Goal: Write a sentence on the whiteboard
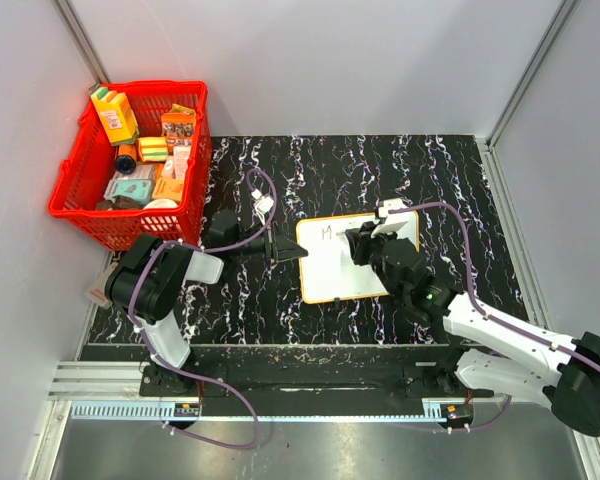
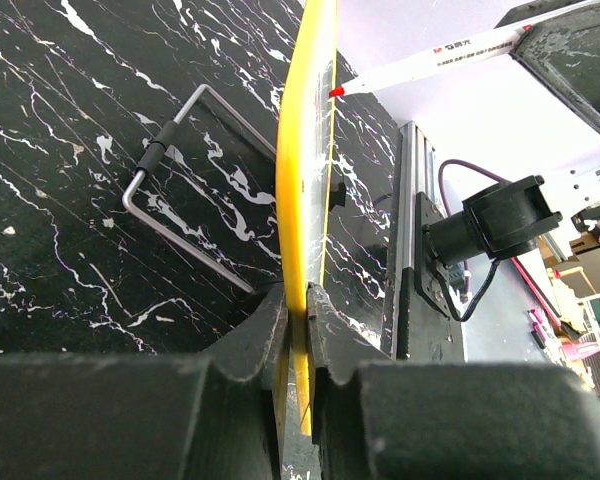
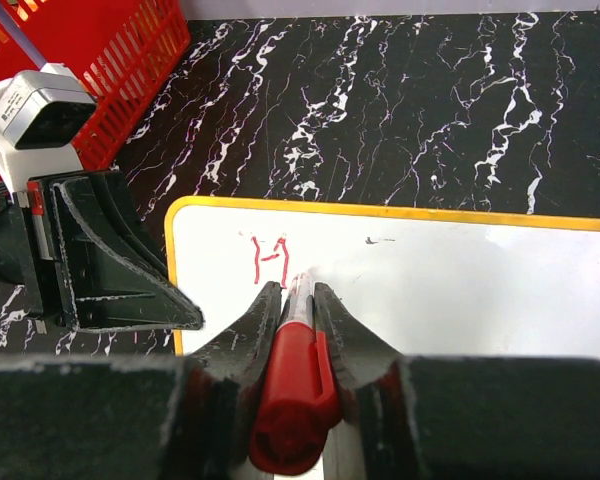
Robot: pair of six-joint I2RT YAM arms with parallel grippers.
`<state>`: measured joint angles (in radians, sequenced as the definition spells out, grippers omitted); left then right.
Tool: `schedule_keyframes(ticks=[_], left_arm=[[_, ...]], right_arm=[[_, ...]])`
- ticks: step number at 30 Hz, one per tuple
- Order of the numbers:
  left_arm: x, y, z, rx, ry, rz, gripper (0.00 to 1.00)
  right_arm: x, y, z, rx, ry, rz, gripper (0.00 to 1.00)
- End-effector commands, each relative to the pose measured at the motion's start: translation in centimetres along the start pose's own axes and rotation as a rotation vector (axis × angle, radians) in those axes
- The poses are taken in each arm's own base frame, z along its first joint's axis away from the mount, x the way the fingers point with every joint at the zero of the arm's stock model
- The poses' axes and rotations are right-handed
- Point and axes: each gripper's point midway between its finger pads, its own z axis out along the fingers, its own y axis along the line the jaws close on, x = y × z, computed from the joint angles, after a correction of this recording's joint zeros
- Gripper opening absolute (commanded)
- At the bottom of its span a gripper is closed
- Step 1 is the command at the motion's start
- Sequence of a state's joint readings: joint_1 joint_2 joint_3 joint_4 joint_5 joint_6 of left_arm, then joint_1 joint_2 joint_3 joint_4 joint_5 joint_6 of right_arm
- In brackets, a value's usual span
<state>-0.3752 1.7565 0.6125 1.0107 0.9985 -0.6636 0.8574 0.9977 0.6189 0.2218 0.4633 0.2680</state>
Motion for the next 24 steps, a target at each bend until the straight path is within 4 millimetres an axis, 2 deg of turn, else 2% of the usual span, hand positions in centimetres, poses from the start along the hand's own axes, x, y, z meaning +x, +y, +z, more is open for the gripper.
schedule_keyframes(ticks=[1, 12, 24], left_arm=[[-1.0, -1.0, 0.2, 0.052, -0.027, 0.121, 0.00], [-1.0, -1.0, 0.3, 0.051, -0.026, 0.118, 0.00], [-0.9, -1.0, 0.3, 0.053, -0.025, 0.118, 0.00]], right_arm=[[-3.1, 0.5, 0.5, 0.014, -0.091, 0.039, 0.00], [-2.9, -0.1, 0.9, 0.039, -0.093, 0.053, 0.00], [-2.0, 1.0, 1.1, -0.029, -0.054, 0.045, 0.00]])
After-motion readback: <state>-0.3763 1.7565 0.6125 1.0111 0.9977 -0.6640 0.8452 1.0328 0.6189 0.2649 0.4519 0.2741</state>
